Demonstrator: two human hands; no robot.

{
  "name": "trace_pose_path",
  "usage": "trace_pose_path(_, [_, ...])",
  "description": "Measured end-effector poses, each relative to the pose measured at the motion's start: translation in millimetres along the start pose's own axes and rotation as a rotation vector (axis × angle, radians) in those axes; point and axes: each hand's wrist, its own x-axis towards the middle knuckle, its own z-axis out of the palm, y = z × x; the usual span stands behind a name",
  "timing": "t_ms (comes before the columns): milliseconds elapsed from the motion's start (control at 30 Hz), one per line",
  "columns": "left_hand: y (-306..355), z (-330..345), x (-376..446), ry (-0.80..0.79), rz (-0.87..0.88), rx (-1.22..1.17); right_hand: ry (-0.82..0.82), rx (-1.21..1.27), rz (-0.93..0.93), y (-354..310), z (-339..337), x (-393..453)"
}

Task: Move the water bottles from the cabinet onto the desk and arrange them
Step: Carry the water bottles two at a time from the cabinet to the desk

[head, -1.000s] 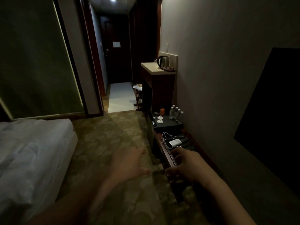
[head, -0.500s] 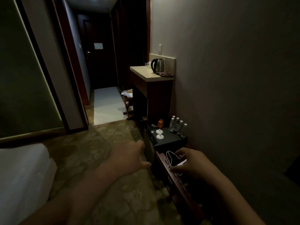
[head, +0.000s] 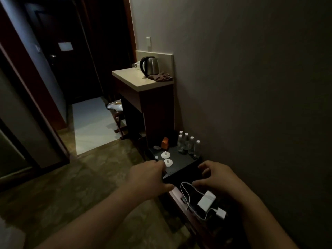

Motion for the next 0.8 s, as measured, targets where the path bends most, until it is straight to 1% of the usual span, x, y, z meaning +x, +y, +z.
trace_pose_path(100, [-17.3, 5.8, 70.6, 0.001, -0.003, 0.003, 0.015, 0.008, 0.013, -6.1, -18.7, 71.5])
trace_pose_path(267, [-45.8, 1.1, 188.0, 0.052, -0.013, 0.019, 0.061, -0.063, -0.003, -17.9, -47.8, 176.7])
trace_pose_path(400, [-62.8, 3.8, 252.2, 0.092, -0.027, -0.008, 0.099, -0.141, 0.001, -21.2, -65.5, 235.7])
trace_pose_path(600, [-89.6, 20.9, 345.1, 0.099, 0.014, -0.036, 0.142, -0.172, 0.107, -13.7, -75.8, 304.2])
trace_pose_path(733, [-116.4, 46.4, 408.1, 0.107, 0.032, -0.059, 0.219, -0.128, 0.225, -0.9, -71.6, 342.8])
trace_pose_path(800, [-128.5, 62.1, 439.9, 0.108, 0.068, -0.067, 0.260, -0.105, 0.289, 2.5, -66.0, 363.7])
